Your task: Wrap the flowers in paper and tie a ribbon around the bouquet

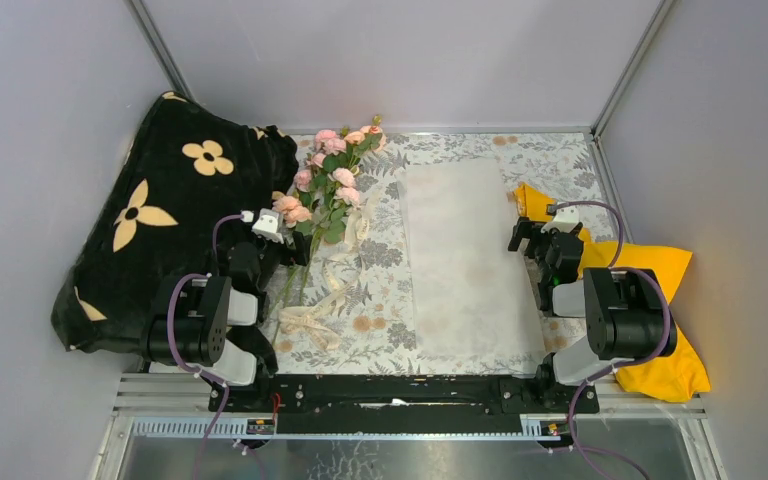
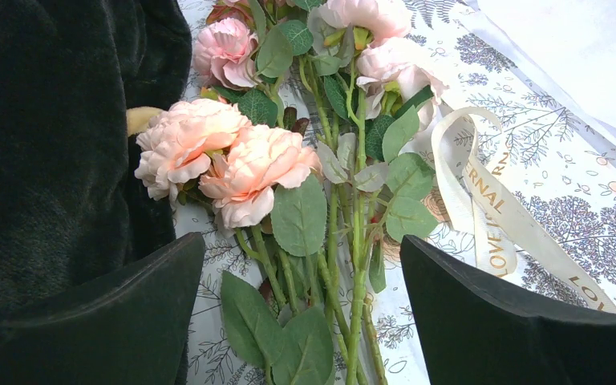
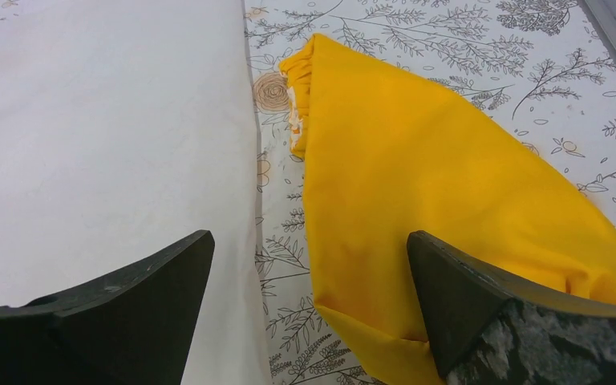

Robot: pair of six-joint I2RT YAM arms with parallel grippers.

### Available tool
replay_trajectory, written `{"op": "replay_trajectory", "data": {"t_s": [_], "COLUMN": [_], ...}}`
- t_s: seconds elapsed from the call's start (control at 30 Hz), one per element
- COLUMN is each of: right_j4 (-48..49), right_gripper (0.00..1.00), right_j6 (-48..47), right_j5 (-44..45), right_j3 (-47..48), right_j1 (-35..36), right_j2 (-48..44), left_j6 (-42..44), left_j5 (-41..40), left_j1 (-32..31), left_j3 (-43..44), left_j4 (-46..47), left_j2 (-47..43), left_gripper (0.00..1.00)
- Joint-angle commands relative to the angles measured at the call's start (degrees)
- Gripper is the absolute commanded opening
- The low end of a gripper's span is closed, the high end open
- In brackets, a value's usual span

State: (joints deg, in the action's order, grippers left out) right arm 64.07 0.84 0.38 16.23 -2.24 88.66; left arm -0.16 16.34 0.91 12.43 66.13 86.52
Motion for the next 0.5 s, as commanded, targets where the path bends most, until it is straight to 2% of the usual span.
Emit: {"op": "replay_trajectory", "data": {"t_s": [0.0,0.07,0.13,0.2,0.27,0.33,0.47], "right_j4": [-3.2,-14.6,-26.2,-36.7,-44.9,-51.6,-64.7], "right_gripper": [1.0,1.0,0.99,0.91,0.82,0.78,0.77], "right_j6": [0.4,0.3,4.5,6.9,10.5,11.5,8.4], "right_j5": [-0.7,-0.6,1.6,-2.2,-5.6,-5.6,4.9], "right_j3": [1.1,5.5,11.6,18.4,24.6,30.4,42.4], "right_j1": [0.4,0.4,0.4,0.5,1.3,5.8,21.4], "right_j2": [-4.2,-9.0,-12.1,-13.7,-13.8,-13.0,-7.9], "left_j6": [0.3,0.3,0.3,0.3,-2.1,-1.7,3.4], "left_j5": [-0.8,-0.9,-0.6,-1.0,-3.6,-3.3,5.4], "left_j1": [0.5,0.6,0.6,0.6,1.2,1.9,2.0], "left_j3": [1.2,1.2,1.3,1.6,6.8,16.5,35.0], "left_j4": [1.9,1.9,1.7,2.4,-10.7,-29.3,-61.4], "left_j2": [0.0,0.0,0.0,-0.4,-4.0,-6.9,-8.9], "left_gripper": [0.99,0.99,0.99,0.99,0.99,0.99,0.98]}}
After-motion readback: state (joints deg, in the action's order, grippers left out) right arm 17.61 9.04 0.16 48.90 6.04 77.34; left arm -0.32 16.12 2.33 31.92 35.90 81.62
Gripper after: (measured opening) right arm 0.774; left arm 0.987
